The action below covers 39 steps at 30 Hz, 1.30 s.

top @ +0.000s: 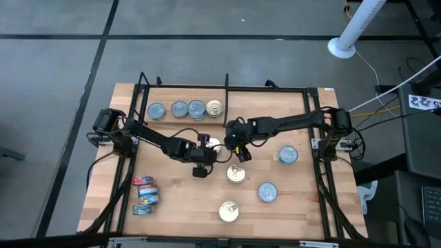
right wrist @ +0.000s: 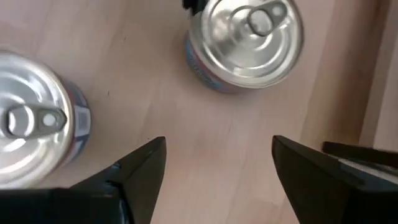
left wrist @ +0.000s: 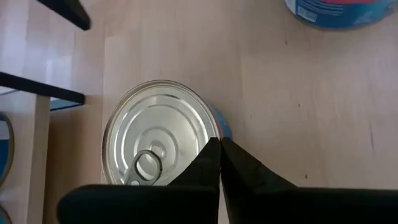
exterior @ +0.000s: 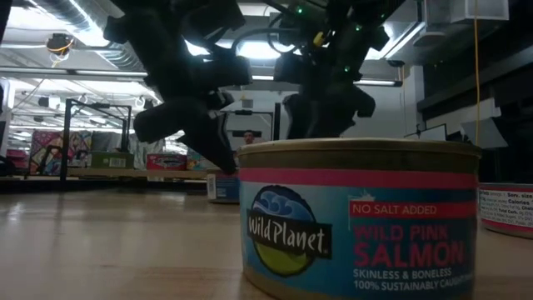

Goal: Stack canned seafood by type on shelf
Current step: Stack the blue pink tuna can on top of the blue pink tuna can on the shelf

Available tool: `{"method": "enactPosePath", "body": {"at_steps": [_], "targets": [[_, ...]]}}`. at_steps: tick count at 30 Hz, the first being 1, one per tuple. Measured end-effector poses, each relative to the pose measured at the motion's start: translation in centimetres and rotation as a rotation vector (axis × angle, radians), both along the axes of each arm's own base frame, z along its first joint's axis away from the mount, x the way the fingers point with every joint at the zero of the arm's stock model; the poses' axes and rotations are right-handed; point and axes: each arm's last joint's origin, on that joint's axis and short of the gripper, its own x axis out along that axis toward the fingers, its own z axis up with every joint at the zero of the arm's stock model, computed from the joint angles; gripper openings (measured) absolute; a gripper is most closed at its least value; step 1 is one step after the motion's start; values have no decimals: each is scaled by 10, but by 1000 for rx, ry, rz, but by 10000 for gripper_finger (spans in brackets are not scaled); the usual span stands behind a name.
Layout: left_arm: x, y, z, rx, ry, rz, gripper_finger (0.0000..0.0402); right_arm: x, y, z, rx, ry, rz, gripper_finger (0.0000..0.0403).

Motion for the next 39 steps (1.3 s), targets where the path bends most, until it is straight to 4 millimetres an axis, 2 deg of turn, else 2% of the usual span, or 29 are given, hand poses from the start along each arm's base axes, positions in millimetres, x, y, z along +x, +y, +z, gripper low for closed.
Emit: {"method": "enactPosePath", "body": {"at_steps": [5,11,18,35,39], "targets": [[1,3,0,-18,-13,41,0,4,4,-1,-47,-25,89,292],[1,7,1,-36,-31,82,0,8,26,1,-191,-71,245,292],[2,10,2,-60,-53,131,0,15,46,0,-345,-118,268,292],[8,9,8,-159,-179,249,0,13,51,-1,-376,-105,202,292],[7,9,14,-188,-214,278,0,11,50,-7,-407,-104,180,292]]}}
